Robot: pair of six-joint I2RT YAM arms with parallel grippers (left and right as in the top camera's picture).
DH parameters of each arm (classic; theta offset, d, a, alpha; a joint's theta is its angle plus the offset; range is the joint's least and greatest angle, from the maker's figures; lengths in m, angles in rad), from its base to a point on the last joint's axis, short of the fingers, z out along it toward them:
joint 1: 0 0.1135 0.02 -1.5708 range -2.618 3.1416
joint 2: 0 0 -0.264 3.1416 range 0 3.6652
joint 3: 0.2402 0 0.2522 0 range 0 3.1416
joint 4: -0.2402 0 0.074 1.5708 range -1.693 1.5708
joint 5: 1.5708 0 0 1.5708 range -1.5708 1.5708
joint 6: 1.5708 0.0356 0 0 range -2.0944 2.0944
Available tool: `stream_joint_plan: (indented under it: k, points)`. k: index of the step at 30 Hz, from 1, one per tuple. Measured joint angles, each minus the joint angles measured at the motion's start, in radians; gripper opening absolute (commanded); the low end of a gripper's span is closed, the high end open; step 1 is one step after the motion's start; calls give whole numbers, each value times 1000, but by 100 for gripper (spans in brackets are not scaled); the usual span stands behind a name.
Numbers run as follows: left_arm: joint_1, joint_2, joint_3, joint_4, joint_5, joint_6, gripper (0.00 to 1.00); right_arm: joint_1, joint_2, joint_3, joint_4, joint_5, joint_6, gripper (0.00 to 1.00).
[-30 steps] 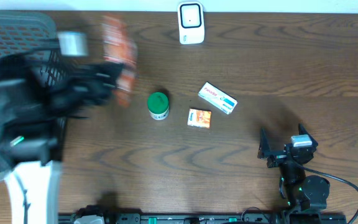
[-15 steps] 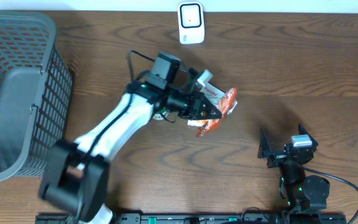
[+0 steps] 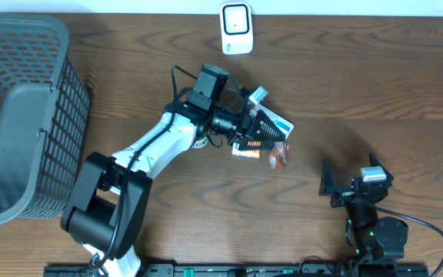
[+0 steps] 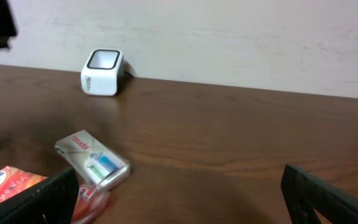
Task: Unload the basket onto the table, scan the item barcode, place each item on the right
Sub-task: 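Move the red candy bar past the scanner and drop it on the table, then retract the left arm back toward the basket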
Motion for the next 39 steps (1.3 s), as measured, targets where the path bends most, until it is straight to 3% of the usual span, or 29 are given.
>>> stream_joint_plan:
  k: [8,13,19,21,24,27,30,34,39]
  points:
    - [41,1,12,494,-14,-254,84,0,0,0,0,0,0,99]
    - [58,-5,54,615,-22,-310,84,0,0,0,0,0,0,99]
    - [74,-82,77,610,-95,-300,84,0,0,0,0,0,0,99]
    - [90,-114,81,552,-141,-277,84,0,0,0,0,0,0,99]
    - [116,-182,97,285,-273,-167,84,0,0,0,0,0,0,99]
    - [116,-264,131,-129,-543,20,84,0,0,0,0,0,0,99]
    - [77,-350,152,-379,-861,190,84,0,0,0,0,0,0,99]
    - [16,-480,164,-488,-1256,381,84,0,0,0,0,0,0,99]
    - [16,-593,173,-407,-1559,612,84,0,0,0,0,0,0,99]
